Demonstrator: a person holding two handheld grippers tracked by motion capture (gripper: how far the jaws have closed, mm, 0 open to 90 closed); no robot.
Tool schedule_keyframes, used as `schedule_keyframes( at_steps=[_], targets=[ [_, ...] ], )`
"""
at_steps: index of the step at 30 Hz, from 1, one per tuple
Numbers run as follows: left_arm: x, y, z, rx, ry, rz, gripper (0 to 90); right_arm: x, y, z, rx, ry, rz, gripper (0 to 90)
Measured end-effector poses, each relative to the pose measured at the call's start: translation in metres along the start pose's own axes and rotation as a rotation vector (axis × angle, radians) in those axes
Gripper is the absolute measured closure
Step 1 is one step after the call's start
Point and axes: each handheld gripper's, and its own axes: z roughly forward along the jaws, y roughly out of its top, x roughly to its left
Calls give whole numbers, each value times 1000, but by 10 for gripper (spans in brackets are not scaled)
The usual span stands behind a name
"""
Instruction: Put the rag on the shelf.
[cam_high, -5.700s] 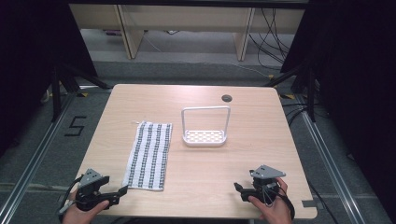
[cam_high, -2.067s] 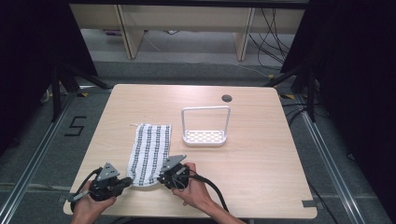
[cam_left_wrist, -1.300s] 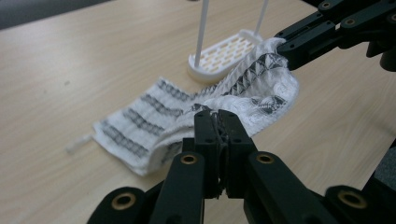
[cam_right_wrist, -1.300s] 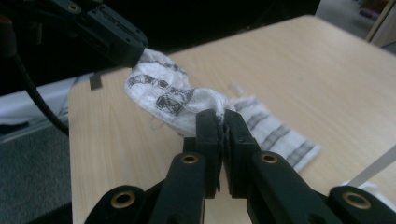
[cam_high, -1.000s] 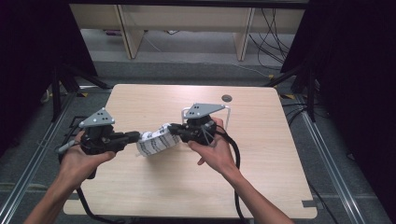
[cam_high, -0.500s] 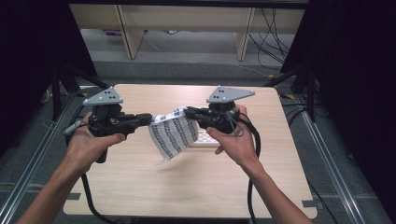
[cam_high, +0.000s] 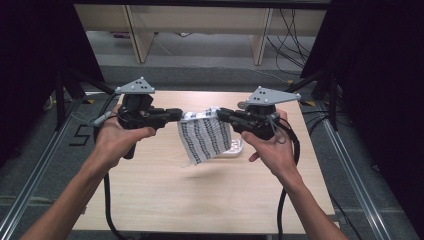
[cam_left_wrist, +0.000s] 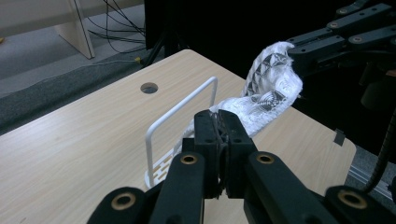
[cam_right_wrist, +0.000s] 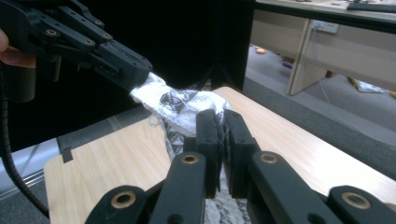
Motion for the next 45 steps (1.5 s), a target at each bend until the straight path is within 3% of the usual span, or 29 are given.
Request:
schedule_keyframes(
  at_steps=[9,20,25,38,45],
  targets=[
    [4,20,27,-8,12,-8,868,-22,-4,-6,-4,-50,55,870],
    [8,36,55,-19,5,-33,867,-49,-4,-4,0,-100,92,870],
    [10,44,67,-23,23,-38,867,-59,-1,1,-5,-118,87,870],
    [38,58,105,-39,84,-118,866,-102,6,32,17,-135,157,866],
    [62,56,123,-60,124,-197,865,-127,3,63,55,-159,213,864]
  ],
)
